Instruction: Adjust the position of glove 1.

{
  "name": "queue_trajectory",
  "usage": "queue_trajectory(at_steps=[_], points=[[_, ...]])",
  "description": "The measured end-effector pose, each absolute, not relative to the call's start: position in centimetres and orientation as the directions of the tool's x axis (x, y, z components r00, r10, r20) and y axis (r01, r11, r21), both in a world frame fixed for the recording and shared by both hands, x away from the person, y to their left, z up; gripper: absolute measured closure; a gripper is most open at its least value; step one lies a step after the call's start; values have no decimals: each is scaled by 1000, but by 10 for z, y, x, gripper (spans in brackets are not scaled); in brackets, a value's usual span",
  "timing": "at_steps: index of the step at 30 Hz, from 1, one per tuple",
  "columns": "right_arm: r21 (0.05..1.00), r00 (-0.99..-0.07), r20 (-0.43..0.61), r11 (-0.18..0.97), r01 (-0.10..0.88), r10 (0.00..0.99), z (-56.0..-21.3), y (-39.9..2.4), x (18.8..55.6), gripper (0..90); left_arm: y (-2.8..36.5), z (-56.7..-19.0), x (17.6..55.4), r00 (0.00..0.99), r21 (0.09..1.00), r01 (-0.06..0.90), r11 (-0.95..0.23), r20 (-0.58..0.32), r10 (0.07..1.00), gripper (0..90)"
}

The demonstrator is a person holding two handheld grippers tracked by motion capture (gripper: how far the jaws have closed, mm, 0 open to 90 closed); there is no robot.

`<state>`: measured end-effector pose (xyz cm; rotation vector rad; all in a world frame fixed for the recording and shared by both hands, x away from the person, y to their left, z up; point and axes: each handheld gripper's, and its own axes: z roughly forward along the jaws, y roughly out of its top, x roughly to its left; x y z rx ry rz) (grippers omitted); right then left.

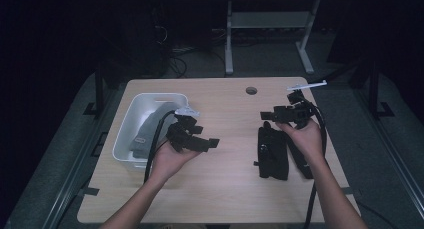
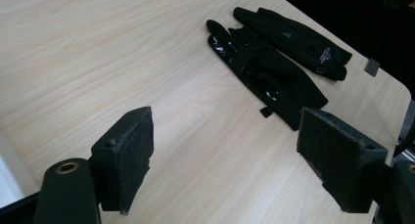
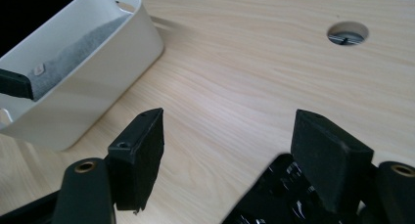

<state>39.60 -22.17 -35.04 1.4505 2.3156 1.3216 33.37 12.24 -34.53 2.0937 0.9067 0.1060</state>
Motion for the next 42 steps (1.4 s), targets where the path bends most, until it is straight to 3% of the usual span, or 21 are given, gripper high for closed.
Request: queue_trajectory(at_steps=[24, 42], points=[[646, -427, 331, 128, 753, 841, -403, -295, 361, 279, 91, -364, 323, 770, 720, 547, -426, -233, 594, 208], [578, -405, 175, 239, 780, 897, -443, -322, 342, 381, 84, -376, 317, 782, 711, 546, -444, -241, 575, 202]])
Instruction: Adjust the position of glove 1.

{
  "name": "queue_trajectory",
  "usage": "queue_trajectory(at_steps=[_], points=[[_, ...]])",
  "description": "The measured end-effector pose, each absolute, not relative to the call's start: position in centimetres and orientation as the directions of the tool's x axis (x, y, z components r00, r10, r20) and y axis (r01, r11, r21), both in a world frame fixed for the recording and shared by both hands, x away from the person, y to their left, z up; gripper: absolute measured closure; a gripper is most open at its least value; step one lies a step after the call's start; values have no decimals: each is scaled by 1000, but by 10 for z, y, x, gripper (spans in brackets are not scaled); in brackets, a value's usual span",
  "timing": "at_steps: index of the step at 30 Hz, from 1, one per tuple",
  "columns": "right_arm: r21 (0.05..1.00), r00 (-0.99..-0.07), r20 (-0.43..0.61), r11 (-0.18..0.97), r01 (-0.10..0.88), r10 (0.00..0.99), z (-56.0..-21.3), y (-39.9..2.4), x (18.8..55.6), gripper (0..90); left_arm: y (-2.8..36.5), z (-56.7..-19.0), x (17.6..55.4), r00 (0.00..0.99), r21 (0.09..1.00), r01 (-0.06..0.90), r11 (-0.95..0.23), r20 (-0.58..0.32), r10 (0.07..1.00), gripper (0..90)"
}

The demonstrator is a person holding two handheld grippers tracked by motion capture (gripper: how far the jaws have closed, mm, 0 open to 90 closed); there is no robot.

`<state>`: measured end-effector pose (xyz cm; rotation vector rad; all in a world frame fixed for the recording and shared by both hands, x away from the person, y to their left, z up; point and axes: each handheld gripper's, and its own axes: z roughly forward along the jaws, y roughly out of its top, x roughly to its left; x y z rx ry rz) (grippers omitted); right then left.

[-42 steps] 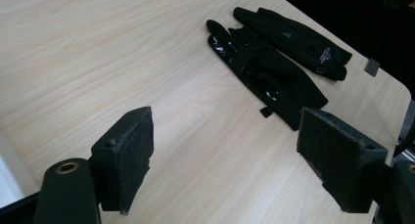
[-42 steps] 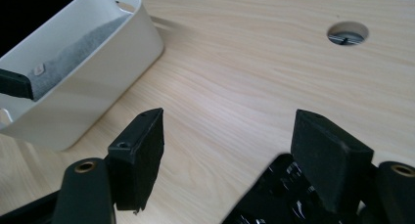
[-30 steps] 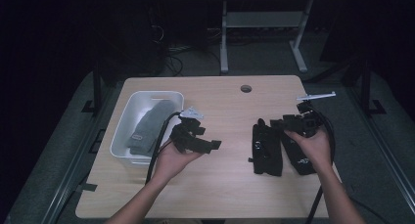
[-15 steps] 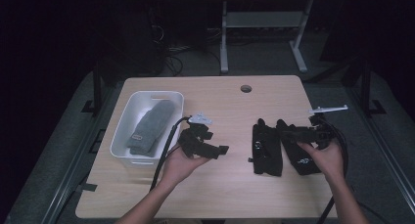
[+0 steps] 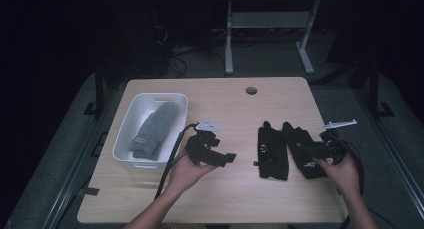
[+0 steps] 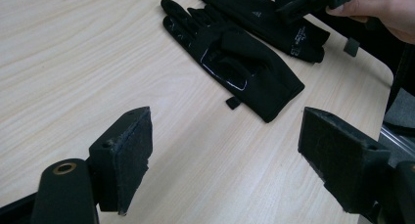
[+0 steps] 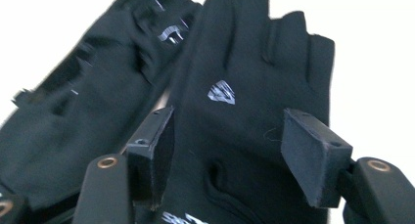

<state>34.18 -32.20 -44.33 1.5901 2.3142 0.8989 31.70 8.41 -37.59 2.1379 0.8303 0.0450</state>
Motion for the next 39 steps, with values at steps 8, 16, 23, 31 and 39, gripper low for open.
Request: queue_trajectory(at_steps=[8, 16, 23, 31, 39], points=[[555, -418, 95, 300, 776, 903, -457, -324, 335, 463, 82, -380, 316, 776, 708, 554, -437, -249, 580, 202], [577, -448, 50, 341, 743, 892, -458, -318, 329, 636, 78, -382, 315, 781, 705, 552, -445, -250, 573, 202], [595, -447, 77, 319, 737, 891, -460, -318, 326, 772, 79, -384, 314, 783, 702, 551, -451, -248, 571, 202], [597, -434, 108, 290, 747, 895, -458, -320, 327, 799, 80, -385, 315, 777, 700, 558, -446, -252, 576, 202], [601, -389, 176, 215, 770, 904, -453, -326, 324, 802, 81, -384, 315, 776, 699, 560, -444, -254, 578, 203]])
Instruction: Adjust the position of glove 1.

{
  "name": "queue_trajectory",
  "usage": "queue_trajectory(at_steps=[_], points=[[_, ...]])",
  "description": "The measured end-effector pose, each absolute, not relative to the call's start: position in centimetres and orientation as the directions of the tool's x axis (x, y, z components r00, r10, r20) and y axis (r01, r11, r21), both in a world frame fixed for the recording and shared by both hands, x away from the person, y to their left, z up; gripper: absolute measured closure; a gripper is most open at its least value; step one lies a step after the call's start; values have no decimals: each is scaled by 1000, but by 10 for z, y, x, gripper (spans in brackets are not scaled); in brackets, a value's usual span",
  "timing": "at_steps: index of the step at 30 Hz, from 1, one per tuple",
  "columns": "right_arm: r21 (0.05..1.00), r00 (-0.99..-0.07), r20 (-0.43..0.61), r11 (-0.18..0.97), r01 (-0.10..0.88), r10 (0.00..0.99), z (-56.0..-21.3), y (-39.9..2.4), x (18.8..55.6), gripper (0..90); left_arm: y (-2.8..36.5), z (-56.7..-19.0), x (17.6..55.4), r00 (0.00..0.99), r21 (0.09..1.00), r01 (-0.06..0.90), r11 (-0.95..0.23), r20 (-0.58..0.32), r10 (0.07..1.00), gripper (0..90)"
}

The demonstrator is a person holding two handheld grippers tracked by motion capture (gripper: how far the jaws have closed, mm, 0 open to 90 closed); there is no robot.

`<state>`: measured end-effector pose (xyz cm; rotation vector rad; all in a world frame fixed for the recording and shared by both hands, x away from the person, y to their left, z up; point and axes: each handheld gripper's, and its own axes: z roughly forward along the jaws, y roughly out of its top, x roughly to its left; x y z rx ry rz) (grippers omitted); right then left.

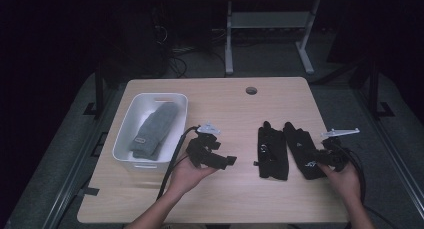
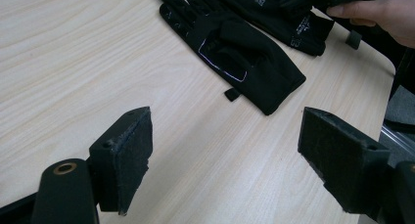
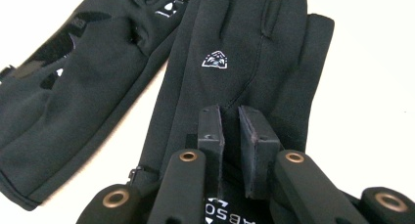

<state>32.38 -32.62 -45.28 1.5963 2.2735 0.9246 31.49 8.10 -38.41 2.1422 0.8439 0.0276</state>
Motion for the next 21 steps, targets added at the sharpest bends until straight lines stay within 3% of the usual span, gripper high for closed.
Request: queue_trajectory(at_steps=[12, 21], points=[[656, -374, 216, 149, 740, 902, -428, -330, 320, 802, 78, -381, 315, 781, 699, 553, -454, -245, 574, 203], [678, -412, 249, 146, 720, 877, -411, -303, 321, 800, 79, -380, 315, 790, 692, 545, -473, -236, 566, 203]])
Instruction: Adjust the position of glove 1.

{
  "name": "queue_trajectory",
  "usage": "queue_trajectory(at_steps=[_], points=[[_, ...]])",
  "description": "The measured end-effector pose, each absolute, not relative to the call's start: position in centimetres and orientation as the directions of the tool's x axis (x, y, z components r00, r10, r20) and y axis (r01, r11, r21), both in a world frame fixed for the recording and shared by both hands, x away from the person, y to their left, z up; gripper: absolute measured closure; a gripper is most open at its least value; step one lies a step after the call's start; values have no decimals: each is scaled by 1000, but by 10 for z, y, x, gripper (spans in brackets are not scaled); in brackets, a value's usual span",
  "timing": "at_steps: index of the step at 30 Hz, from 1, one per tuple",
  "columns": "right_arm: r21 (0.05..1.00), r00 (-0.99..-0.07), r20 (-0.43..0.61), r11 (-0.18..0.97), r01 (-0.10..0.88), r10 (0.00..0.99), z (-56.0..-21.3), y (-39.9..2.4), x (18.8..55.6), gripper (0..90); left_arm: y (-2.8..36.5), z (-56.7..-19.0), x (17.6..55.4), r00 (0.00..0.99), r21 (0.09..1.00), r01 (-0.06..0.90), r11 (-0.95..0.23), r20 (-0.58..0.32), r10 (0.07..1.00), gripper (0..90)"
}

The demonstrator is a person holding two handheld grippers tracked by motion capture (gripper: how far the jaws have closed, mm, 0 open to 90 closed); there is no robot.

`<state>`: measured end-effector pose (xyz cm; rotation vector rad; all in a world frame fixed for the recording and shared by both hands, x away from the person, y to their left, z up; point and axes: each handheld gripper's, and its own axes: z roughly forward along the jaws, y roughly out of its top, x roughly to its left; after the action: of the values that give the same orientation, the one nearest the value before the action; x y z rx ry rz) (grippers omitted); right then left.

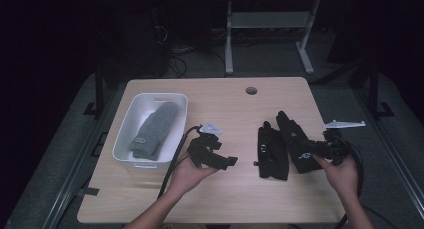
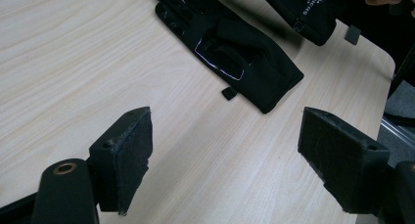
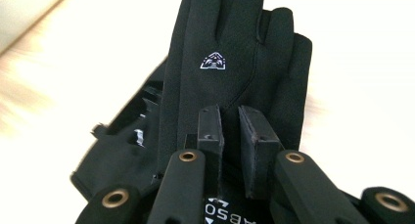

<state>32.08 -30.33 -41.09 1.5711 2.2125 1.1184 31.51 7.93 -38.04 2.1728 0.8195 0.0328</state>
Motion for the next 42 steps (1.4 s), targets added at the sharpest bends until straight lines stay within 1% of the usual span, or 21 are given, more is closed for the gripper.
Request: queue_trajectory(at_steps=[4, 8, 12, 17, 18, 19, 20, 21, 22, 24, 25, 26, 33, 34, 35, 37, 38, 39, 40, 41, 42], points=[[678, -430, 286, 136, 722, 856, -406, -286, 326, 800, 81, -379, 315, 784, 697, 550, -461, -241, 571, 203], [672, -434, 297, 137, 728, 851, -408, -277, 330, 799, 83, -379, 315, 788, 694, 546, -469, -236, 569, 203], [644, -410, 325, 118, 756, 852, -416, -264, 337, 797, 83, -381, 315, 784, 696, 551, -461, -241, 572, 203], [636, -418, 309, 141, 759, 855, -424, -251, 341, 786, 84, -382, 315, 781, 694, 555, -459, -244, 575, 203], [626, -412, 278, 162, 763, 867, -428, -246, 343, 761, 85, -382, 315, 782, 690, 555, -464, -243, 575, 203], [626, -412, 278, 162, 763, 867, -428, -246, 343, 761, 85, -382, 315, 782, 690, 555, -464, -243, 575, 203], [612, -415, 273, 176, 771, 868, -434, -246, 345, 711, 86, -382, 315, 786, 689, 550, -472, -236, 572, 203], [612, -415, 273, 176, 771, 868, -434, -246, 345, 711, 86, -382, 315, 786, 689, 550, -472, -236, 572, 203], [602, -425, 251, 204, 772, 870, -437, -246, 345, 579, 86, -382, 315, 783, 690, 553, -467, -238, 575, 203], [604, -427, 249, 206, 770, 869, -436, -248, 344, 561, 86, -383, 315, 781, 691, 555, -463, -240, 577, 203], [605, -424, 261, 195, 772, 867, -435, -250, 342, 534, 87, -383, 315, 779, 689, 557, -464, -241, 578, 203], [619, -441, 271, 196, 761, 855, -432, -258, 338, 475, 87, -384, 315, 781, 687, 555, -469, -237, 578, 203], [607, -447, 279, 205, 768, 850, -433, -290, 327, 420, 82, -385, 314, 784, 684, 554, -474, -237, 574, 204], [594, -436, 313, 184, 783, 844, -438, -301, 324, 421, 81, -386, 313, 783, 682, 556, -474, -239, 574, 204], [594, -436, 313, 184, 783, 844, -438, -301, 324, 421, 81, -386, 313, 783, 682, 556, -474, -239, 574, 204], [570, -427, 371, 160, 806, 825, -448, -311, 323, 465, 79, -386, 314, 785, 682, 553, -479, -235, 573, 204], [570, -427, 371, 160, 806, 825, -448, -311, 323, 465, 79, -386, 314, 785, 682, 553, -479, -235, 573, 204], [558, -444, 414, 164, 814, 795, -454, -311, 322, 617, 78, -387, 314, 786, 678, 554, -483, -235, 572, 204], [558, -461, 409, 184, 809, 787, -456, -310, 322, 717, 77, -387, 315, 789, 678, 551, -486, -234, 569, 204], [558, -461, 409, 184, 809, 787, -456, -310, 322, 717, 77, -387, 315, 789, 678, 551, -486, -234, 569, 204], [562, -490, 410, 210, 800, 769, -456, -308, 321, 898, 75, -388, 315, 788, 674, 553, -489, -232, 571, 204]])
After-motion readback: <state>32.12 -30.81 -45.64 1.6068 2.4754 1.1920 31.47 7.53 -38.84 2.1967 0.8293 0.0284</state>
